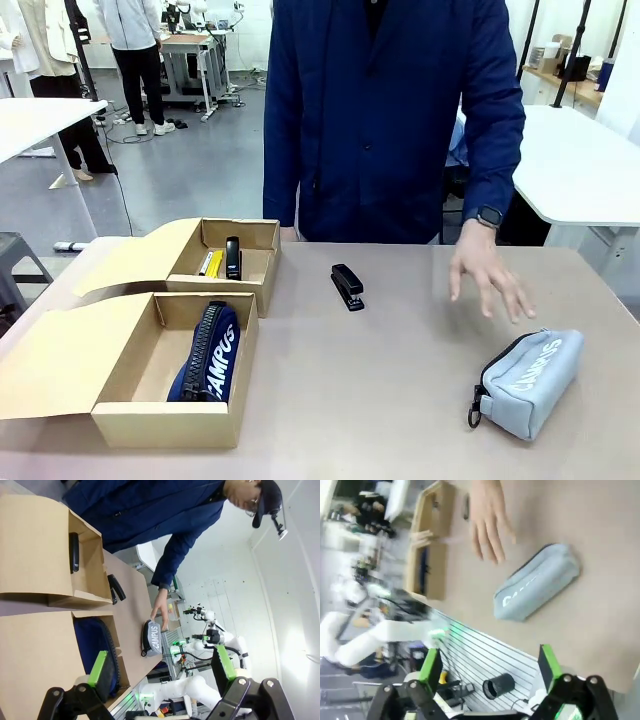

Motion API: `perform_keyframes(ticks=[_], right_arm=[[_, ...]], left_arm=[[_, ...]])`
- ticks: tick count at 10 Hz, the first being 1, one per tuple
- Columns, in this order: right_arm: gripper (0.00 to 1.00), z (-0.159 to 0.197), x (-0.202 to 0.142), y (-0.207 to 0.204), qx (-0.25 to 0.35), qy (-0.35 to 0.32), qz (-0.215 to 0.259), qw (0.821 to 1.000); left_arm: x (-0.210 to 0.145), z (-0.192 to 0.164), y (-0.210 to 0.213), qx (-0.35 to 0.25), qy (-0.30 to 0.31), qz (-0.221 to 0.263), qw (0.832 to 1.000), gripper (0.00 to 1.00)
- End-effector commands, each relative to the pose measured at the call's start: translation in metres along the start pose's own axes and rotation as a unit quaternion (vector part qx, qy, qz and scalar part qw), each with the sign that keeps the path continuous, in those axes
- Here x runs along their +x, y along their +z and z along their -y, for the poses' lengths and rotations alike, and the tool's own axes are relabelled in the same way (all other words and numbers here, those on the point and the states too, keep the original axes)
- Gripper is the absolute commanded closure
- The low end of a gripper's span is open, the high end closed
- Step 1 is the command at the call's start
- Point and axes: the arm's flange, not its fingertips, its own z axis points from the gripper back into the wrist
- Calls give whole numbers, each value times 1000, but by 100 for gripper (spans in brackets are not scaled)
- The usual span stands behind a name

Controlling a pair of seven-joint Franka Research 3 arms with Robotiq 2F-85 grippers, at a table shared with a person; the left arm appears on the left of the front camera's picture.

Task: Place items inside the box.
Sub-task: Pick up a Pencil pouch or Stapler and place it inside the Mailer Box closest to the robot.

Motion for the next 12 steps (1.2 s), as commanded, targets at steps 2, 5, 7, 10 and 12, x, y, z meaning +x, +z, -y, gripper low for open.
perform_keyframes(ticks=[2,5,7,10,12], right_arm=[[0,102,-23,27,203,-17,78,976],[0,77,-47,43,124,-27,96,987],[0,77,-47,43,124,-27,96,987],[0,77,-47,43,124,-27,96,987],[0,77,-47,43,124,-27,96,987]], left_arm=[[-1,1,-1,-9,-10,4,1000,0],[-1,1,-1,-9,-10,4,1000,0],[-1,1,-1,-9,-10,4,1000,0],[-1,1,-1,-9,-10,4,1000,0],[-1,1,-1,-9,-10,4,1000,0]])
